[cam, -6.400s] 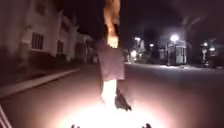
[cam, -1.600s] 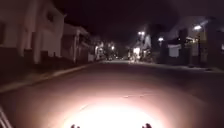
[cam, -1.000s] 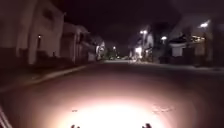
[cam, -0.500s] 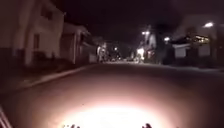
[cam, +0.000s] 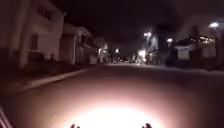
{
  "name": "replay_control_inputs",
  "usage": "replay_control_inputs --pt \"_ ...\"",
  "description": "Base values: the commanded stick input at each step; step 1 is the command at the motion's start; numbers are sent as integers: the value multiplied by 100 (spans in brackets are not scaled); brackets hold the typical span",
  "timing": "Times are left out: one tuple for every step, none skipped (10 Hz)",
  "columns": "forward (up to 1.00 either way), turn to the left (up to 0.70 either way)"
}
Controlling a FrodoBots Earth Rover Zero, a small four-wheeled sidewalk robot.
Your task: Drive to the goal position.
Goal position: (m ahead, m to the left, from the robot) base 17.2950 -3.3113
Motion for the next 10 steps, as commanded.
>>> replay_control_inputs --pt "85 0" --pt "85 0" --pt "85 0" --pt "85 0" --pt "85 0" --pt "85 0" --pt "85 0" --pt "85 0" --pt "85 0" --pt "85 0"
